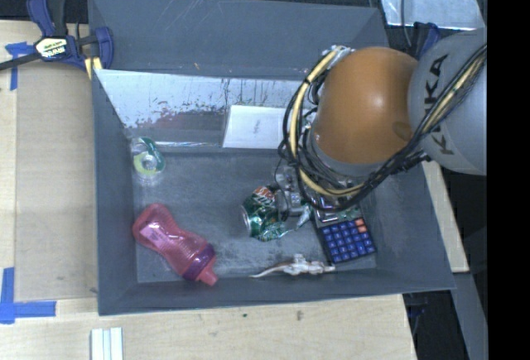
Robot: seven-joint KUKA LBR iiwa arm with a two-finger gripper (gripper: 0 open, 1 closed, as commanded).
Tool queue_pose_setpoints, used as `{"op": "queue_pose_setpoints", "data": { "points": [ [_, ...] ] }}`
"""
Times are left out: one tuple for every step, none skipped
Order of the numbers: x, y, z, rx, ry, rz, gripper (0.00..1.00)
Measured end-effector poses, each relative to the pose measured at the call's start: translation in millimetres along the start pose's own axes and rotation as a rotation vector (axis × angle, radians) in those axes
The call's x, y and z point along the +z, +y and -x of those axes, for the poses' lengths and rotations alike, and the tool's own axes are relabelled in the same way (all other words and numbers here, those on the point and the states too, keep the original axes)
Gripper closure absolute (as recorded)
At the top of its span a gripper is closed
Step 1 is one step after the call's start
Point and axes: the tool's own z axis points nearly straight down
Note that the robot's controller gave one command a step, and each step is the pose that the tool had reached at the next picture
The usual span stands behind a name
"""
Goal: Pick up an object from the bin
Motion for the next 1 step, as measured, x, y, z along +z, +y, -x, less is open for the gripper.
{"op": "queue_pose_setpoints", "data": {
  "points": [
    [-10.0,-1.6,8.6,0.008,-0.005,0.001,1.0]
  ]
}}
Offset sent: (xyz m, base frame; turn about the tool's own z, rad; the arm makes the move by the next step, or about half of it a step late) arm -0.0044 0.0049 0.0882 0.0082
